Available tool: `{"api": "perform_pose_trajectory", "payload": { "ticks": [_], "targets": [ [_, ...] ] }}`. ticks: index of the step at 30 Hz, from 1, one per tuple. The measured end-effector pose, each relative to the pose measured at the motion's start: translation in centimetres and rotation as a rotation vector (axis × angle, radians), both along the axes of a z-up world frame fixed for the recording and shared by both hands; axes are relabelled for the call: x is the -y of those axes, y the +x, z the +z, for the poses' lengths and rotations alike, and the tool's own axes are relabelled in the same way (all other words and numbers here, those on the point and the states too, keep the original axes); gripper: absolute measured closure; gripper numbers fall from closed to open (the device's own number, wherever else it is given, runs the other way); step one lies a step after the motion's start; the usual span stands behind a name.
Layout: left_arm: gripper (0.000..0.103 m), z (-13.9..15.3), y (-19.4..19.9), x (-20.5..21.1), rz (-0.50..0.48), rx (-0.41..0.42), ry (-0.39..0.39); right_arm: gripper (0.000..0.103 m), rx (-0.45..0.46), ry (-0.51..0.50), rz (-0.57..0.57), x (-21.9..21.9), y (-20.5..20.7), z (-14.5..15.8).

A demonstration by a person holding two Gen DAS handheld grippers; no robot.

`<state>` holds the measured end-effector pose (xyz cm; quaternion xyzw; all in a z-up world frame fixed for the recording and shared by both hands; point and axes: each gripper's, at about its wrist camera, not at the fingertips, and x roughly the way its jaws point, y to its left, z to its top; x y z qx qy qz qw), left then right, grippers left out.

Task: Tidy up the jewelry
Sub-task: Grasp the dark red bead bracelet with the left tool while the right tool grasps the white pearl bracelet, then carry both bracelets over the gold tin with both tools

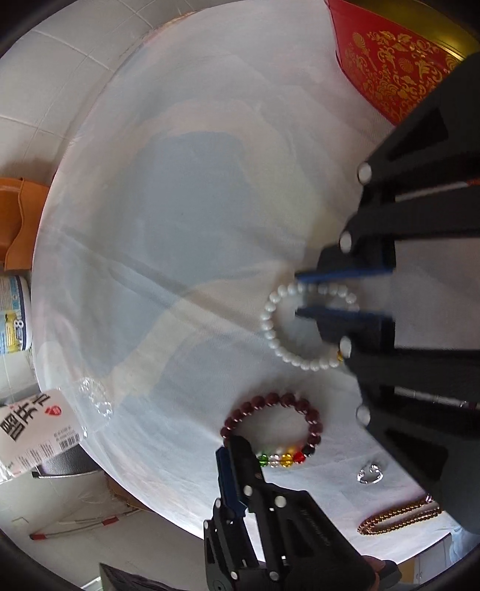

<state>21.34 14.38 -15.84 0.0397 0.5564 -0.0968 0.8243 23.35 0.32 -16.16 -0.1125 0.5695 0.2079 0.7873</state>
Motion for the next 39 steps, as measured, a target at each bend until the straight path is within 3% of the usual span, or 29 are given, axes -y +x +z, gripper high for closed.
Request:
{"api": "perform_pose_trajectory", "payload": {
  "ticks": [4,16,28,39],
  "targets": [
    [0.093,1.0,-0.9,-0.7,0.039,-0.032,-0.071,0.097,0.007,0.06,-0.008,-0.2,-1.6,1.4],
    [0.093,9.0,-7.2,0.7,0.039,0.112,-0.108,0.097,0.17,0.196,0.04,1.2,-6.9,9.8],
    [0.093,15.2,-12.5,8.6,-0.007,0.21,-0.141,0.097,0.297,0.247,-0.001,11.3,-15.4,15.6],
    [0.093,19.0,-15.6,18.6,-0.078,0.283,-0.191,0.096,0.371,0.255,-0.148,25.1,-20.7,17.5]
  ]
}}
